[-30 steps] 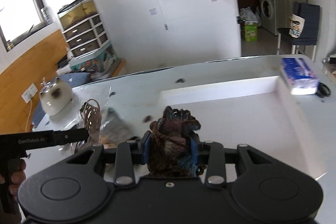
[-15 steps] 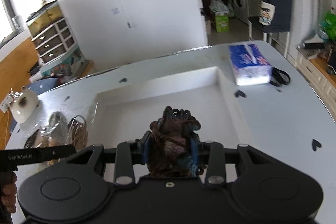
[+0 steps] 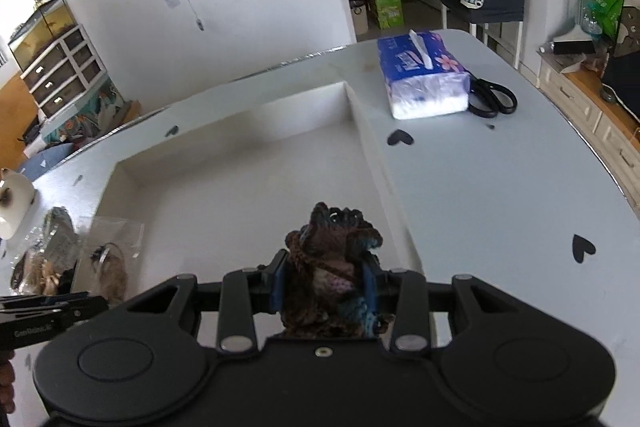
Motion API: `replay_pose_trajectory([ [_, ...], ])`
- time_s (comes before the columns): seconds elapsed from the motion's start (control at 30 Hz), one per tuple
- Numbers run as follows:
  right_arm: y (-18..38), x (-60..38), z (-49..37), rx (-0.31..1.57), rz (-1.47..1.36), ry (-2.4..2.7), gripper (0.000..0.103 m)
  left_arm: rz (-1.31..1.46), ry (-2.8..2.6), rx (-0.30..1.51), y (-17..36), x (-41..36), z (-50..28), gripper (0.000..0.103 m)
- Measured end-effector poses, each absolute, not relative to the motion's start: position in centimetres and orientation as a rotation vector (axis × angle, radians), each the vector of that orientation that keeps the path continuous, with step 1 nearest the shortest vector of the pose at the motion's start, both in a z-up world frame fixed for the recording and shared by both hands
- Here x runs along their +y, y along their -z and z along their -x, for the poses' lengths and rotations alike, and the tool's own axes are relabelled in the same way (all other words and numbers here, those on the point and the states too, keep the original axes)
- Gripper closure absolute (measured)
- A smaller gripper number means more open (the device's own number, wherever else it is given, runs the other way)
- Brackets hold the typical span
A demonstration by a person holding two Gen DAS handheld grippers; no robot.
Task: Organize soft objects
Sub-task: 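Carry the yarn bundle and cord bag over the white tray with both grippers, then open both grippers to drop the cord bag and yarn bundle into the tray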
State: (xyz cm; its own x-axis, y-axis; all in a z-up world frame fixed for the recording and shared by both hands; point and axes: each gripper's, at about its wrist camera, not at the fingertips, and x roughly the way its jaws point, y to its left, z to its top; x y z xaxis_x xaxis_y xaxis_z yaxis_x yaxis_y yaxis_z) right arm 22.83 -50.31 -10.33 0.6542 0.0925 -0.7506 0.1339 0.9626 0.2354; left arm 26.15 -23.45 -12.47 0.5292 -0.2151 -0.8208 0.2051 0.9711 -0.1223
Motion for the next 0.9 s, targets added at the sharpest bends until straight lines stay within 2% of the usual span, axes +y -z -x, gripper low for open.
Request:
replay_pose_trajectory([
  [0.13,11.0,-50.7,-23.1,0.876,-0.244,0.044,0.064,-0.016,0.222,0.991,12.9,-23.0,-26.0,0.074],
  [0.37,11.6,-50.5,-23.0,0.908,-0.185,0.035,0.059,-0.031,0.215,0.975,12.7,-23.0,-25.9,0.059],
  [0.47,11.3,-50.3,-22.7,0.908,-0.17,0.025,0.05,-0.02,0.223,0.96,12.3,-23.0,-25.5,0.057],
  [0.53,10.8,-50.2,-22.5,0.903,-0.156,0.03,0.039,-0.012,0.224,0.942,11.9,-22.9,-25.3,0.056],
  [0.63,9.7,-50.0,-22.1,0.88,-0.148,0.022,0.038,-0.001,0.24,0.916,11.2,-22.8,-25.0,0.058],
  [0.67,9.3,-50.0,-22.0,0.869,-0.148,0.02,0.039,0.006,0.254,0.906,10.9,-22.8,-25.0,0.06],
  [0.7,8.8,-50.0,-21.8,0.857,-0.152,0.014,0.043,0.013,0.274,0.898,10.7,-22.9,-24.9,0.066],
  [0.73,8.4,-50.0,-21.7,0.844,-0.16,0.011,0.054,0.021,0.298,0.892,10.5,-23.0,-24.9,0.07],
  [0.8,7.9,-50.0,-21.8,0.832,-0.175,0.012,0.068,0.025,0.348,0.896,10.5,-23.6,-25.1,0.079],
  [0.9,8.2,-49.5,-22.2,0.853,-0.167,-0.011,0.076,0.008,0.369,0.945,11.4,-24.4,-25.6,0.082],
])
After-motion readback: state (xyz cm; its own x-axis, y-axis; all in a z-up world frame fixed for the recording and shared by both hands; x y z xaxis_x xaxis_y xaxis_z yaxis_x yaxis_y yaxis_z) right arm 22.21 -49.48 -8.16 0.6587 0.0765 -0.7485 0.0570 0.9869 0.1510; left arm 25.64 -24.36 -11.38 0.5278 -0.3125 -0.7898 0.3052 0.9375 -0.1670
